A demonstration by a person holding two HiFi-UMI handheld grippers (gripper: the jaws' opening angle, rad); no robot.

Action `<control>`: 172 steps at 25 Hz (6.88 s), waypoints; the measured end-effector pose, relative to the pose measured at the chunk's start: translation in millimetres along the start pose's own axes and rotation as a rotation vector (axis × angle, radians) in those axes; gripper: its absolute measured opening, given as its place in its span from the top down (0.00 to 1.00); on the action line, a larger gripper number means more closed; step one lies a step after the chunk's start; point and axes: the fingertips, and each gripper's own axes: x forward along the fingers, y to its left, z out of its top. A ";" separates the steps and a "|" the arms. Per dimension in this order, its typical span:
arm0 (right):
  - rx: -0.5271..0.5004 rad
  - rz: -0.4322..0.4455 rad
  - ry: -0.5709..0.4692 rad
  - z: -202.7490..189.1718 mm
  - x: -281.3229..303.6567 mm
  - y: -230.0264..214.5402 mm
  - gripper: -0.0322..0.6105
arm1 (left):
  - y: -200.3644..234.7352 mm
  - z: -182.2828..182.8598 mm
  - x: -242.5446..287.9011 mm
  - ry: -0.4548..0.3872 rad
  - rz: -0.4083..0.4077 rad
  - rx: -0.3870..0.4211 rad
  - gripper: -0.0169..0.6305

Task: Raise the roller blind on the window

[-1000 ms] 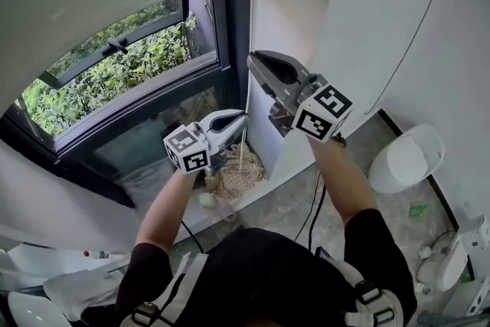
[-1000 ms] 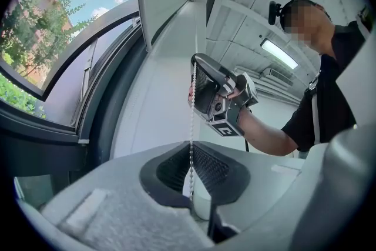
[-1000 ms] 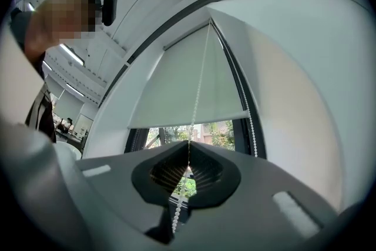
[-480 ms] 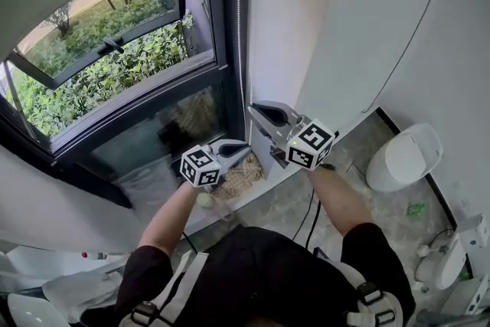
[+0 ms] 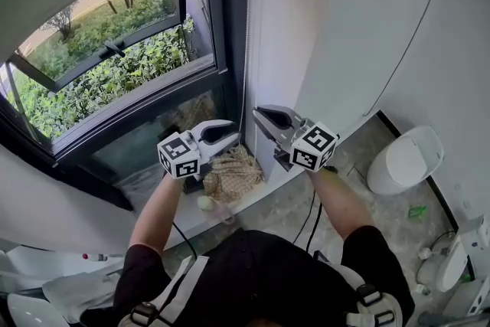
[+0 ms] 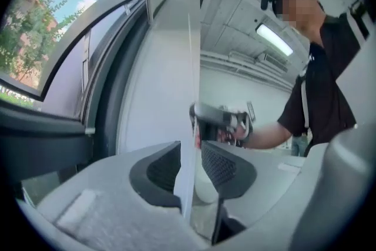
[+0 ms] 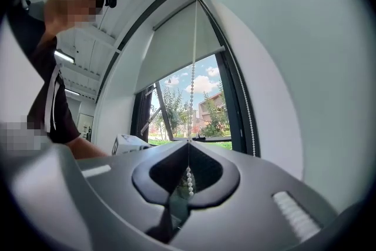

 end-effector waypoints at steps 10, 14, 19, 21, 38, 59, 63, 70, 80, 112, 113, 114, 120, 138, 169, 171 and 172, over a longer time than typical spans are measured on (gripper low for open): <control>-0.001 0.021 -0.026 0.1 3.1 12.9 0.94 | -14.5 170.4 43.0 -0.263 -0.147 0.003 0.80; -0.004 0.022 -0.021 -0.9 -0.2 10.1 0.94 | -19.3 208.9 51.5 -0.342 -0.176 -0.037 0.80; -0.021 0.023 -0.019 -0.4 -2.5 11.3 0.94 | -15.8 220.6 49.1 -0.347 -0.160 -0.008 0.95; -0.017 0.026 -0.019 -0.4 -4.1 10.0 0.94 | -16.8 220.3 49.1 -0.342 -0.157 0.003 0.95; 0.102 0.028 0.292 -142.9 -26.1 21.8 0.94 | -2.2 78.1 49.3 -0.177 -0.099 -0.144 0.95; -0.220 -0.031 -0.173 122.8 5.5 21.2 0.85 | -6.6 72.3 23.2 -0.225 -0.010 -0.135 0.95; -0.123 -0.013 -0.223 142.0 19.8 15.4 0.82 | -9.9 72.4 22.1 -0.250 0.001 -0.139 0.95; -0.138 0.018 -0.248 154.8 36.0 22.2 0.85 | -15.5 72.1 19.5 -0.241 -0.001 -0.134 0.95; -0.154 -0.008 -0.244 148.7 34.2 12.8 0.93 | -4.0 65.2 23.6 -0.246 0.005 -0.144 0.95; -0.009 -0.036 0.074 -38.2 -3.6 5.4 0.93 | 15.7 148.4 16.1 -0.334 -0.061 -0.140 0.82; -0.010 -0.032 0.078 -39.0 -3.1 6.6 0.93 | 15.1 160.6 17.6 -0.336 -0.068 -0.123 0.82; -0.012 -0.028 0.083 -39.8 -3.4 7.6 0.93 | 13.3 170.7 19.9 -0.335 -0.073 -0.103 0.82; -0.028 -0.005 0.105 -38.1 -5.1 8.8 0.93 | -14.3 197.6 45.9 -0.318 -0.137 -0.018 0.82; 0.006 -0.018 0.106 -56.3 -18.4 12.0 0.93 | -25.2 187.1 50.2 -0.293 -0.018 0.135 0.95; -0.161 -0.018 -0.164 120.6 0.9 16.3 0.80 | -22.8 48.7 41.3 -0.198 0.020 -0.059 0.95; -0.145 -0.015 -0.187 130.5 5.6 15.8 0.82 | -22.0 47.5 39.4 -0.196 0.022 -0.056 0.95; -0.139 -0.010 -0.194 132.7 7.5 16.5 0.83 | -21.7 47.5 38.4 -0.196 0.024 -0.057 0.95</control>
